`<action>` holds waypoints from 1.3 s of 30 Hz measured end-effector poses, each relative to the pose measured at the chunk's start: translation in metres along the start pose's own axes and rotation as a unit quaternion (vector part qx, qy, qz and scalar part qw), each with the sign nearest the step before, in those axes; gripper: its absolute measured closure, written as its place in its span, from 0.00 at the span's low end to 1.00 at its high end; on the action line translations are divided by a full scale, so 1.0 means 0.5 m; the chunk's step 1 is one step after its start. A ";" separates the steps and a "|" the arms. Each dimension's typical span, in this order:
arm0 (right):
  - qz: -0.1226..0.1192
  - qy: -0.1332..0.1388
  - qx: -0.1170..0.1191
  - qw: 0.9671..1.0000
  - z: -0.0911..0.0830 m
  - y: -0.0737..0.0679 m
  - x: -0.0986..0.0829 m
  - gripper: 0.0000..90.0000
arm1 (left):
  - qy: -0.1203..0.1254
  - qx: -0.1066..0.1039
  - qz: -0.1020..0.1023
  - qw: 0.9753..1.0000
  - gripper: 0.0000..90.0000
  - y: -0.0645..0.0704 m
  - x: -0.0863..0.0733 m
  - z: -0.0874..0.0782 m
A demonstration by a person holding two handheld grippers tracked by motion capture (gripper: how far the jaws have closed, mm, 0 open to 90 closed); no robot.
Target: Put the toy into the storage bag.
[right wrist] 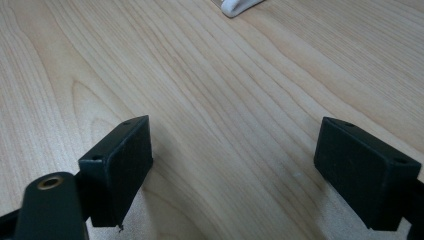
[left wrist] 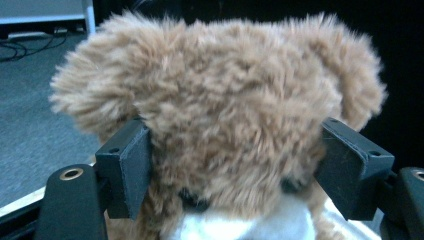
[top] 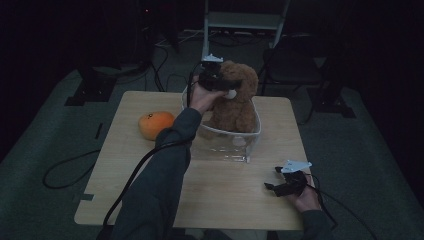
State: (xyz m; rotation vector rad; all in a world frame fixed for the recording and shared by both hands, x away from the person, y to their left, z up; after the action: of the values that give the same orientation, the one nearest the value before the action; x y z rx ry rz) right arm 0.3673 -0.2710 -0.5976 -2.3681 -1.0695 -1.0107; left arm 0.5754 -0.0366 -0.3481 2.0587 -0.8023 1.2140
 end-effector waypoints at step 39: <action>0.000 0.000 -0.001 1.000 0.000 0.000 0.000 0.17 | -0.028 0.013 0.076 0.997 0.35 0.063 -0.025 -0.005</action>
State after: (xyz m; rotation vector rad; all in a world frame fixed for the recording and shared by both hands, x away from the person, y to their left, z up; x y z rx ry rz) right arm 0.3673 -0.2709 -0.5977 -2.3691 -1.0684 -1.0117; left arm 0.5453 -0.0520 -0.3523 2.0935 -0.9887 1.2578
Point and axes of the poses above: each handheld gripper's, and its own axes: z roughly forward along the jaws, x roughly out of its top, y roughly to its right, the point moved 7 cm from there along z, roughly forward along the jaws, and after that the axes turned 2 degrees about z, right-handed, at the moved point
